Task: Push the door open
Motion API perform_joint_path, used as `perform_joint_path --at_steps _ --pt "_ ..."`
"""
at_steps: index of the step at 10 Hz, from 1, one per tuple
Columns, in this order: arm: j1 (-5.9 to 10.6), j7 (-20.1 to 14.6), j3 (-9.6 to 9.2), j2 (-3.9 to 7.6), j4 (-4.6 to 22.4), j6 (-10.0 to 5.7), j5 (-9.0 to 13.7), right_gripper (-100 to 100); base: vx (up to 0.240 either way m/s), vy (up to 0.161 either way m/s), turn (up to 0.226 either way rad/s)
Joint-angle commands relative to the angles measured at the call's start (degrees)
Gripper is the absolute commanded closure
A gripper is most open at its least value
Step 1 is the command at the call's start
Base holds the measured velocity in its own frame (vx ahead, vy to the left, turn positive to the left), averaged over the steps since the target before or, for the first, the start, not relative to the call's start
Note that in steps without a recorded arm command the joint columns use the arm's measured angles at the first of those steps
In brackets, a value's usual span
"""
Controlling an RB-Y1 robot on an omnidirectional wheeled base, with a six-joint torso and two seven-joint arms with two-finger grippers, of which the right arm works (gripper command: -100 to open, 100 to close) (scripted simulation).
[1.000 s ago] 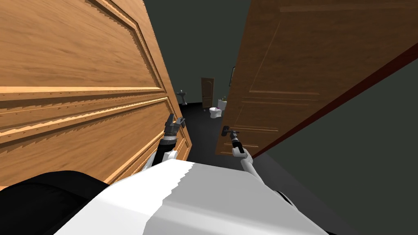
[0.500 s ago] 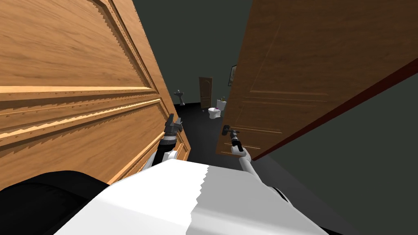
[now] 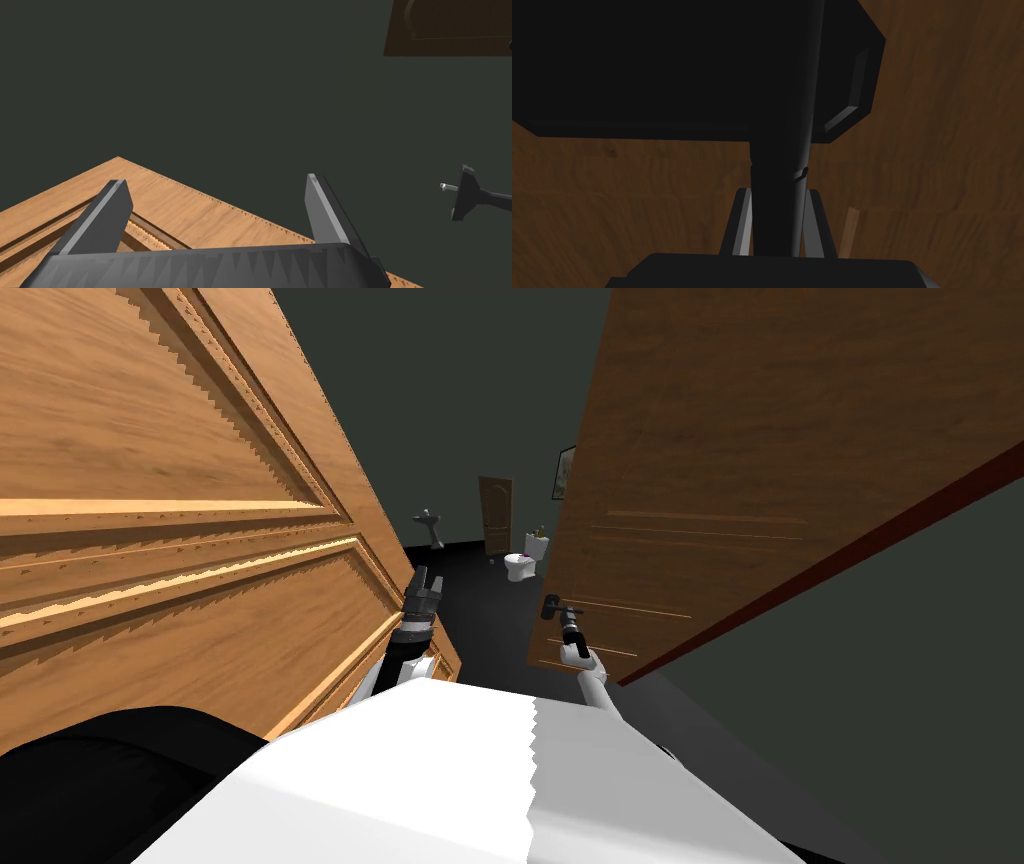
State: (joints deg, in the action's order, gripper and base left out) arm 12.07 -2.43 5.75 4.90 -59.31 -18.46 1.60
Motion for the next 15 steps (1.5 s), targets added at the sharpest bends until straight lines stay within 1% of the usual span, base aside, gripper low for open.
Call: perform_joint_path --at_steps 1,4,5,6,7,8,9,10,11,15 --pt "0.56 1.6 1.32 -1.21 -0.1 -0.26 -0.3 100 0.167 0.038 -0.112" --pt "1.3 5.2 3.9 -5.08 0.1 -0.15 -0.9 100 0.164 0.047 -0.146" --pt "1.49 6.1 4.56 -6.15 0.1 -0.12 -1.1 100 0.22 0.086 -0.155" --pt "1.62 6.8 5.04 -6.97 0.1 -0.1 -1.2 100 0.193 0.082 -0.126" --pt "1.34 6.3 4.72 -6.44 0.5 0.05 -1.1 100 0.081 0.028 -0.034" --pt "1.76 8.0 4.63 -5.41 0.7 -0.31 0.5 100 0.08 -0.007 -0.058" --pt "1.93 9.1 4.42 -4.84 0.9 -0.49 1.7 100 0.109 -0.028 -0.067" --pt "2.03 9.7 4.31 -4.56 1.0 -0.59 2.4 100 0.089 -0.009 -0.056" --pt "2.26 11.2 4.04 -4.06 1.3 -0.82 4.0 100 0.116 -0.005 -0.089" --pt "2.78 14.6 3.42 -3.46 2.0 -1.35 7.6 100 0.113 0.009 -0.062"
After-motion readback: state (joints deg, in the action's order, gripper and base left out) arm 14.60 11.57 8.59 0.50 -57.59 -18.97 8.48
